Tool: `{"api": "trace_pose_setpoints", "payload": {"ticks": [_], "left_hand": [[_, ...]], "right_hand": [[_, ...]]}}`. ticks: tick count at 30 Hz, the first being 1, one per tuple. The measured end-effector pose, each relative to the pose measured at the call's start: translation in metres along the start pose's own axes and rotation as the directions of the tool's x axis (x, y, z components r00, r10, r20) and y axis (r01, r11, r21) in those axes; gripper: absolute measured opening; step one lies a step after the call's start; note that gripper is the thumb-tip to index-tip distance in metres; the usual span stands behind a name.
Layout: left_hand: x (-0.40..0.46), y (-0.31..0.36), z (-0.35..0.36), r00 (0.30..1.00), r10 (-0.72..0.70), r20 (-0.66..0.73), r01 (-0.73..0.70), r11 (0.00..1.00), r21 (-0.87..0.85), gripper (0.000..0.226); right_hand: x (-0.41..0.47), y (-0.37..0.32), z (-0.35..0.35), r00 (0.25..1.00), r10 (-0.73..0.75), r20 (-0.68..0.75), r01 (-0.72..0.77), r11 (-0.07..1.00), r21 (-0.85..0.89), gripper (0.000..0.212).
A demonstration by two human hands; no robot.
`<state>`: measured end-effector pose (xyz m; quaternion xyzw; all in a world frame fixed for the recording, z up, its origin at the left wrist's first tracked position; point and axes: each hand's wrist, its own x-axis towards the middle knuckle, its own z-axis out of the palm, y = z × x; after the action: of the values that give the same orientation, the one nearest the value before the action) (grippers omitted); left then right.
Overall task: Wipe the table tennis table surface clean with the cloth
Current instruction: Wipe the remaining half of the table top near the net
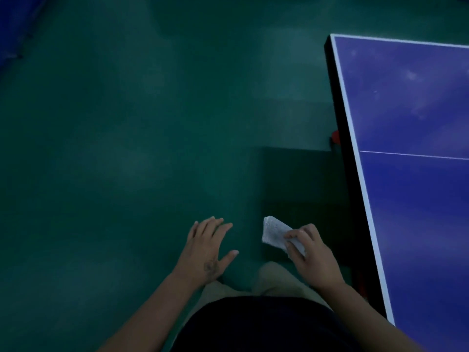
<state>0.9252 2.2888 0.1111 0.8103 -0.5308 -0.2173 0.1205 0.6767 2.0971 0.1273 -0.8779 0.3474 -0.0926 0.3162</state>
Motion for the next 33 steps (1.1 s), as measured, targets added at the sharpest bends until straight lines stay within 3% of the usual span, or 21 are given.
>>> {"api": "trace_pose_setpoints", "payload": {"ticks": [9, 19, 33], "left_hand": [[0.124, -0.010, -0.039, 0.994, 0.109, 0.030, -0.112, 0.989, 0.098, 0.074], [0.311, 0.015, -0.091, 0.992, 0.086, 0.090, -0.100, 0.981, 0.164, 0.078], [0.512, 0.027, -0.134, 0.991, 0.133, 0.032, -0.136, 0.974, 0.182, 0.068]], "right_hand": [[0.092, 0.011, -0.012, 0.997, 0.072, -0.030, -0.072, 0.997, -0.007, 0.017], [0.259, 0.082, -0.070, 0.995, 0.076, -0.069, -0.071, 0.995, 0.067, 0.022], [0.437, 0.138, -0.128, 0.996, 0.068, -0.051, -0.067, 0.997, 0.035, 0.022]]}}
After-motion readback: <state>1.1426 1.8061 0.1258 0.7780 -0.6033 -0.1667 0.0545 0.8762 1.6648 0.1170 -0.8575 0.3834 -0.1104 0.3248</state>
